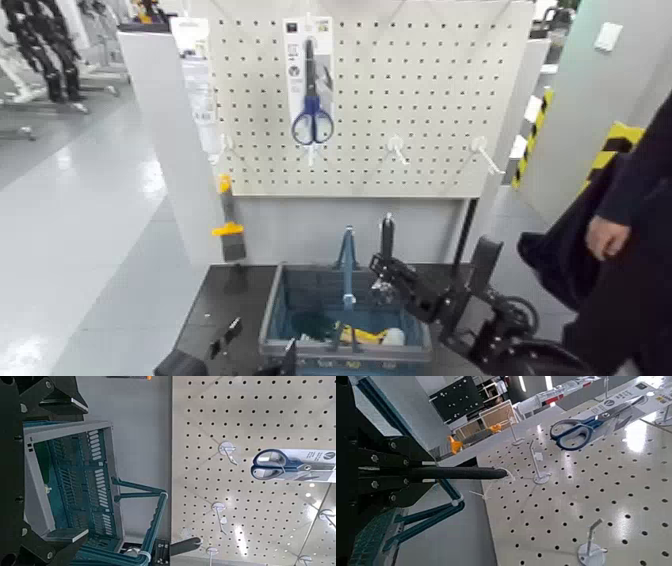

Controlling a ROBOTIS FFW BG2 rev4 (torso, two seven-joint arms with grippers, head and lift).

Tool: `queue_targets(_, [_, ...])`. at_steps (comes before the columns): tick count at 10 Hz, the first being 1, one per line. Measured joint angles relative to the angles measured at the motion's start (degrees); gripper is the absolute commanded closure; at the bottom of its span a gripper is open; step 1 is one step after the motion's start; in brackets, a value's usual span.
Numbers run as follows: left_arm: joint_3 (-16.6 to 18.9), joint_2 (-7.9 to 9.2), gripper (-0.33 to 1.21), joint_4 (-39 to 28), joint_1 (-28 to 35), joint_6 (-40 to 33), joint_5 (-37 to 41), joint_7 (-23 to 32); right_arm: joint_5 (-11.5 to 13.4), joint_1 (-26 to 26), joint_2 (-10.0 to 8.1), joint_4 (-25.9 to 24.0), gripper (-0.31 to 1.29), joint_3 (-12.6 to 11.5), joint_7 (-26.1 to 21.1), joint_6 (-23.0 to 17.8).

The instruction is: Put the black wrench into the crate.

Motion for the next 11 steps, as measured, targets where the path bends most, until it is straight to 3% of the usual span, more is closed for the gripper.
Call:
queue_targets(3, [-0.1, 0.01, 0.21, 0.0, 0.0, 0.0, 0.0, 0.0, 1.7, 0.1, -0.01, 1.7, 1.1, -0.5, 0.1, 1.4])
queue_targets(4, [-0.1, 0.05, 0.21, 0.0, 0.0, 0.0, 0.0, 0.0, 2.2, 0.1, 0.0, 2.1, 0.96, -0.7, -0.1, 2.3])
queue_targets(6, [-0.1, 0.08, 0.21, 0.0, 0.0, 0.0, 0.0, 0.0, 2.2, 0.2, 0.07, 2.5, 0.29, -1.3, -0.6, 4.1])
queue_targets(7, [-0.1, 0.08, 0.21, 0.0, 0.0, 0.0, 0.0, 0.0, 2.1, 0.2, 0.09, 2.5, 0.04, -1.5, -0.6, 4.7])
queue_targets(11, [-0.2, 0.08, 0.21, 0.0, 0.0, 0.0, 0.0, 0.0, 1.7, 0.2, 0.09, 1.9, 0.05, -1.6, -0.4, 4.7])
